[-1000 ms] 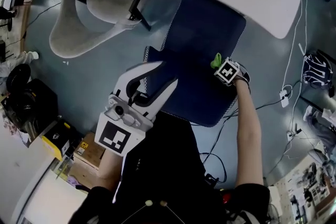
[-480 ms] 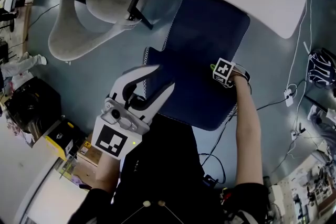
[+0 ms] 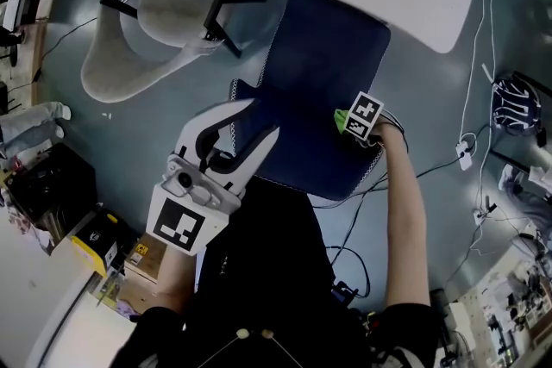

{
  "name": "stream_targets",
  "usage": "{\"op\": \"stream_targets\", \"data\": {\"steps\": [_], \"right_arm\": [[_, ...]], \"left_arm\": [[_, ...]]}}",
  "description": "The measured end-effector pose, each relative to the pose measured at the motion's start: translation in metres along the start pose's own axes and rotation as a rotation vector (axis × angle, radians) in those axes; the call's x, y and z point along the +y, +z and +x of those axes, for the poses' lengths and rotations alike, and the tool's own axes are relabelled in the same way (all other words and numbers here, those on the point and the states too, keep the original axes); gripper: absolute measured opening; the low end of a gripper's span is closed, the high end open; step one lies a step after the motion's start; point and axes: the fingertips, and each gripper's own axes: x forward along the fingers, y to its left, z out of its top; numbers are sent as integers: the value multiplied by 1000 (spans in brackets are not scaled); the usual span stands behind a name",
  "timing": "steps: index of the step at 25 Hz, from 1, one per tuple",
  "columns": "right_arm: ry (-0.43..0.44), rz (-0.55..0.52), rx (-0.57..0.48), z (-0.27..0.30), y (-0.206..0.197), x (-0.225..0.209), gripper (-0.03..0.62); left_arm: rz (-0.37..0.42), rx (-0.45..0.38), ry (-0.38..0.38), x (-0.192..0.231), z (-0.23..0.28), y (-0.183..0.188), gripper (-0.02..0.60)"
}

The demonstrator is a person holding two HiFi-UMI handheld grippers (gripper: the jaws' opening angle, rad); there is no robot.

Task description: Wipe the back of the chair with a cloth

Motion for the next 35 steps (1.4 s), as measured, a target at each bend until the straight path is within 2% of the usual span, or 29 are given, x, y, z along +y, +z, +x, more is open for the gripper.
{"op": "stream_targets", "data": {"steps": [3, 6, 15, 21, 28, 32, 35], "right_arm": [[0, -17, -39, -15, -5, 14, 18], [-9, -87, -90, -28, -6, 32, 18], [-19, -255, 27, -54, -26, 91, 18], [4, -261, -81, -72, -42, 128, 18], [116, -270, -142, -99, -54, 168, 18], [28, -228, -270, -127, -22, 142, 18], [-66, -189, -291, -126, 6, 107, 18]], "left_arm": [[12, -22, -11, -1, 0, 13, 106], [26, -44, -20, -4, 1, 27, 106], [64, -113, -17, -13, -6, 69, 106], [37, -164, -8, -16, -13, 85, 106], [18, -185, -10, -15, -14, 88, 106], [13, -175, -11, -15, -12, 85, 106], [9, -156, -8, -14, -11, 78, 106]]}}
